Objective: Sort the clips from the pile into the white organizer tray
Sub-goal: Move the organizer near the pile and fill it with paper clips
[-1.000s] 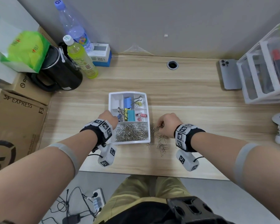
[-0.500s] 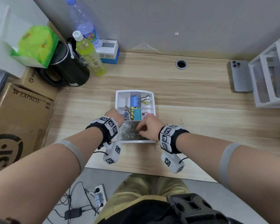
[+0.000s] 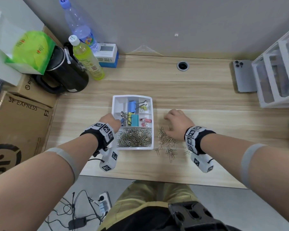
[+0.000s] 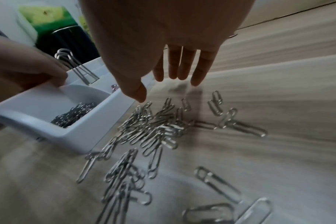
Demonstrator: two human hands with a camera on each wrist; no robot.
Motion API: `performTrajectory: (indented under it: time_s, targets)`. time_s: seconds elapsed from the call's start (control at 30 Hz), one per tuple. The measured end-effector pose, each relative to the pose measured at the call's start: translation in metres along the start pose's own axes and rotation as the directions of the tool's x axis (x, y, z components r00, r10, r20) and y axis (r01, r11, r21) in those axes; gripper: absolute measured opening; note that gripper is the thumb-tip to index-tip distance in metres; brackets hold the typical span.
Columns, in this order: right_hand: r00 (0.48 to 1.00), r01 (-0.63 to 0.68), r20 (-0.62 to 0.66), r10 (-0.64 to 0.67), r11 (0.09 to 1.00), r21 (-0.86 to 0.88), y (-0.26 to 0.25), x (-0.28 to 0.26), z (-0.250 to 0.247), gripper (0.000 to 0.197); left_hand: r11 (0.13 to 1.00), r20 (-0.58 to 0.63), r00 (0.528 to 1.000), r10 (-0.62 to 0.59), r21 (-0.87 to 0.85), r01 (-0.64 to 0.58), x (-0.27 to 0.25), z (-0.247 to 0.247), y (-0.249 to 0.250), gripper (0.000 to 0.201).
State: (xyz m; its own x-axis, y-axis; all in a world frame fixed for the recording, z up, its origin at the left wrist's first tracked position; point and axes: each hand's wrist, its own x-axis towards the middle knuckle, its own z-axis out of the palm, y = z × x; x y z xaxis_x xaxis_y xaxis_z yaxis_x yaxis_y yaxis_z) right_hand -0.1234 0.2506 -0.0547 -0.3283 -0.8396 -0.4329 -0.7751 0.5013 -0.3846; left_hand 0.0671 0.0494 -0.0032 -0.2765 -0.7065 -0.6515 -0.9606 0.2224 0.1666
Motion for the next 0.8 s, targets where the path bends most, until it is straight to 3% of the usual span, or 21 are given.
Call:
performTrajectory:
  time_s: [0.2,0.27,0.33,0.53,0.73,0.8]
  targets:
    - [0.979,0.178,0.117,-0.166,0.979,-0.097,-0.025,-0.005,0.03,0.094,0.999,-0.009,1.0,-0.028,0.015,0.028,0.001,0.002,-0.003,0.028]
    - [0.977,0.197,0.111,-0.183,0.972,-0.132,-0.027,-0.009,0.038,0.094,0.999,-0.013,0.999,-0.033,0.02,0.033,0.001,0.003,-0.003,0.03]
    - [0.978,0.199,0.086,-0.19,0.973,-0.114,-0.026,-0.01,0.042,0.081,0.999,-0.007,0.999,-0.036,0.02,0.036,0.001,0.003,-0.002,0.029]
    - [0.973,0.224,0.06,-0.223,0.974,-0.016,-0.019,-0.006,0.04,0.012,0.999,-0.006,0.999,-0.039,0.026,0.039,0.002,0.006,-0.002,0.01]
    - [0.982,0.183,0.066,-0.177,0.979,-0.092,0.002,-0.011,0.023,0.003,0.999,0.007,1.0,-0.029,0.028,0.029,0.002,0.006,-0.002,0.011]
    - [0.988,0.154,0.042,-0.151,0.985,-0.08,0.005,-0.012,0.018,0.009,0.999,0.003,1.0,-0.031,0.025,0.03,0.003,0.006,-0.001,0.011]
